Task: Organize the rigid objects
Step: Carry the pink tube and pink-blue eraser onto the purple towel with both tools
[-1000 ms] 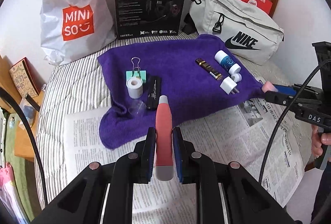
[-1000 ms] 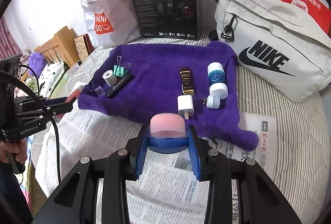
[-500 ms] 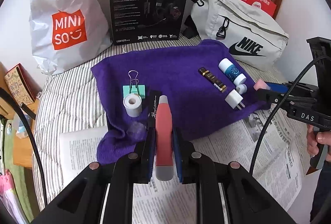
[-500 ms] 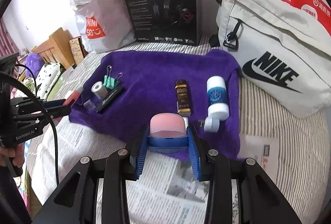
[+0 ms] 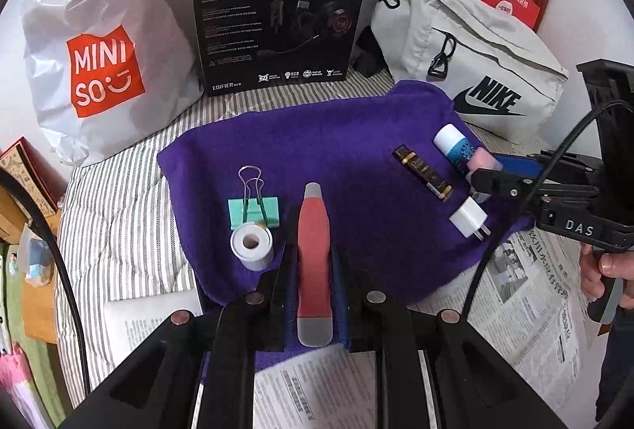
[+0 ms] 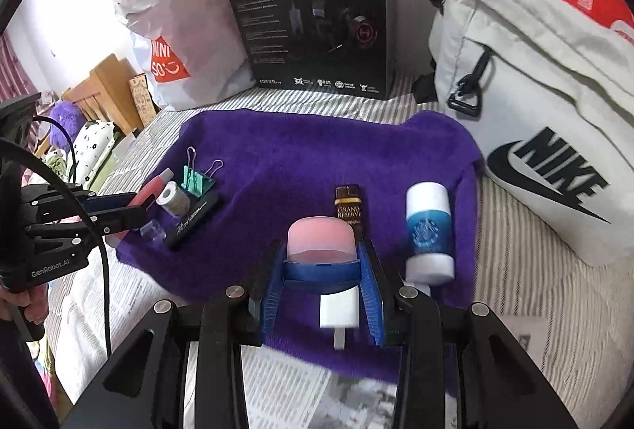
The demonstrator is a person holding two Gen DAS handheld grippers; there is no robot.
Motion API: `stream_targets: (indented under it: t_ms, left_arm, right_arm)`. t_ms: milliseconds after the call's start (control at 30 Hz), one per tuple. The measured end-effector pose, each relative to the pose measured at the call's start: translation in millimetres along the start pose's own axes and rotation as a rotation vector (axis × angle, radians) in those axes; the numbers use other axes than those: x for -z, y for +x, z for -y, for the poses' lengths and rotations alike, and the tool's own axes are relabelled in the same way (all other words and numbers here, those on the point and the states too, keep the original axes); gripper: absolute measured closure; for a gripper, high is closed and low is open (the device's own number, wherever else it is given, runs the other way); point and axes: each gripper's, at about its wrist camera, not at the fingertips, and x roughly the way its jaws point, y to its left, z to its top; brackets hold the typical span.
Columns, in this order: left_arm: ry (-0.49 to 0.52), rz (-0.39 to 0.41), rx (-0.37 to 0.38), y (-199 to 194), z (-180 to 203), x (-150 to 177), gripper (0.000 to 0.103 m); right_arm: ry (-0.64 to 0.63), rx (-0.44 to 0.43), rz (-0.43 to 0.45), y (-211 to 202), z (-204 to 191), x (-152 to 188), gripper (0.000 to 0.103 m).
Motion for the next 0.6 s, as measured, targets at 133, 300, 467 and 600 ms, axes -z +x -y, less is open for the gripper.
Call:
stream_targets:
  t_ms: [133,300,467,600]
  left_arm:
    - [-0.004,-0.004,-0.002,6,-6,-5,0.086]
    - [-0.007,-0.007,-0.005,10,-12,-9,0.086]
    - [-0.009,-0.013,-0.007,15,-17,-12,0.086]
    - [-0.024,-0.016,-0.001,19,-21,-11,0.086]
  right_arm:
    - [-0.004,-0.02,-0.023,20,-1,-4,0.066]
    - [-0.034,-0.023,-0.062,45,-7,-5,0.066]
    - [-0.069,-0.017,-0.092,65,-13,-4,0.066]
    - [-0.088,-0.006,-0.115,78,-17,-1,0.066]
